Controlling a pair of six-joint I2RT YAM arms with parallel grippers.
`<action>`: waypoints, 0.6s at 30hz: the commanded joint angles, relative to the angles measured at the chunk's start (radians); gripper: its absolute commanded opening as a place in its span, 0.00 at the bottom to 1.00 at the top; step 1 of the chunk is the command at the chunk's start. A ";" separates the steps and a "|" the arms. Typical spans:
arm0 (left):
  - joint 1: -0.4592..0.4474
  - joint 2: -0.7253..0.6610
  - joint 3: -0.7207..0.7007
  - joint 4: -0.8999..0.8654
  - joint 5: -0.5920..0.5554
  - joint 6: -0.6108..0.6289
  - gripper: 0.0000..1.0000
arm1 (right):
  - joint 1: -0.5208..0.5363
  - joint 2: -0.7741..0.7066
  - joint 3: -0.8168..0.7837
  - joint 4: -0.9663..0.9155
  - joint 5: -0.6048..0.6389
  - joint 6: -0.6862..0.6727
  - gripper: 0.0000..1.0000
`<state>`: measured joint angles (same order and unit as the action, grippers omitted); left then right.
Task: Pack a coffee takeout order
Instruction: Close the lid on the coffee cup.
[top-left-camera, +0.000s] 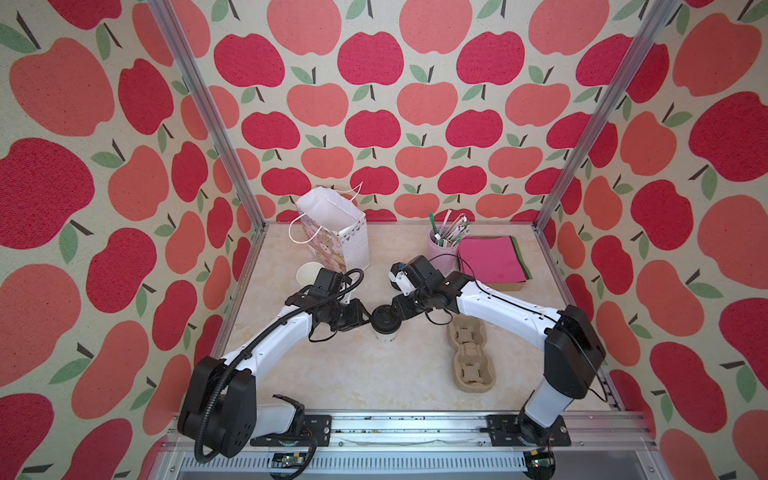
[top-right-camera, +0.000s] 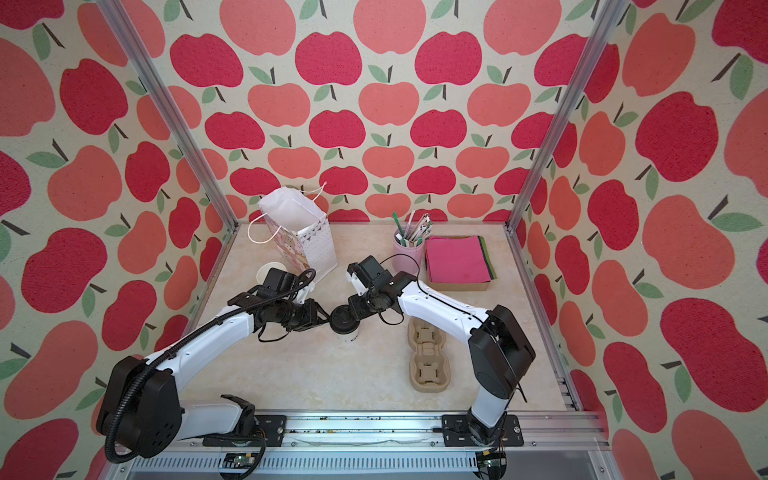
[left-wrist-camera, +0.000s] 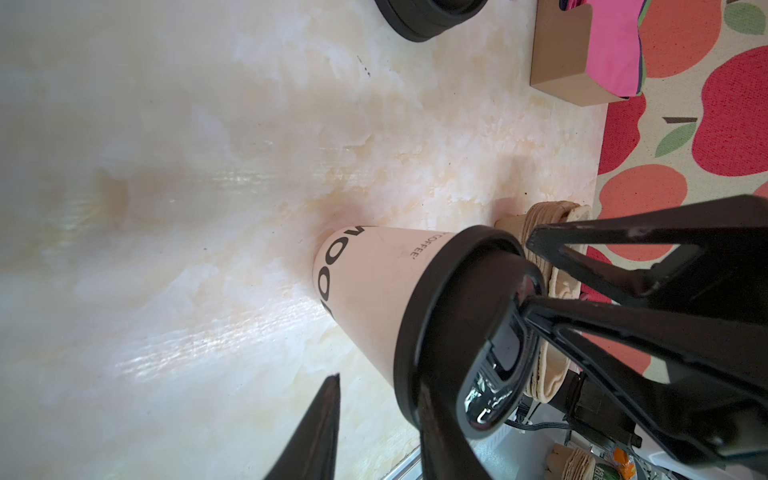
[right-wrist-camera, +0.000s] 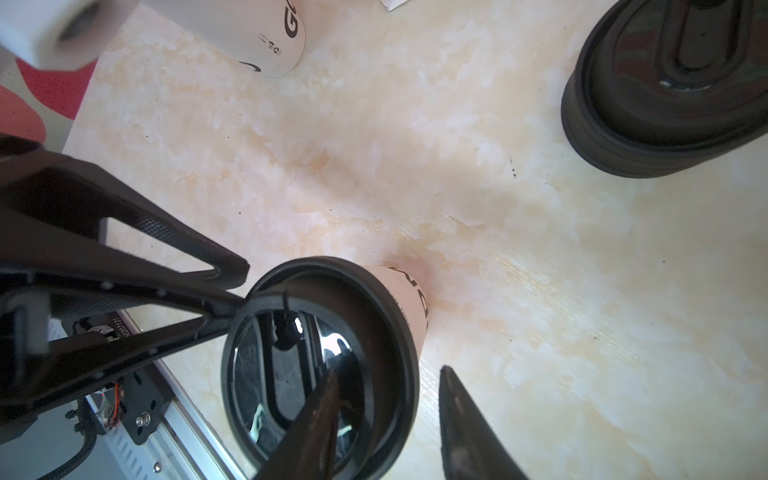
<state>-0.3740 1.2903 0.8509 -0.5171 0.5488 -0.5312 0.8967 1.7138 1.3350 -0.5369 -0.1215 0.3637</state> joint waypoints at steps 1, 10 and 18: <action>0.022 -0.078 0.055 -0.087 -0.051 0.017 0.39 | 0.013 0.038 0.028 -0.122 0.036 -0.033 0.43; 0.077 -0.198 0.046 -0.110 -0.058 0.032 0.55 | 0.011 0.025 0.155 -0.130 0.043 -0.061 0.55; 0.105 -0.264 0.090 -0.174 -0.089 0.061 0.60 | 0.017 -0.034 0.242 -0.154 0.081 -0.114 0.62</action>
<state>-0.2821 1.0534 0.8925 -0.6464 0.4873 -0.4995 0.9043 1.7248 1.5455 -0.6491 -0.0727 0.2920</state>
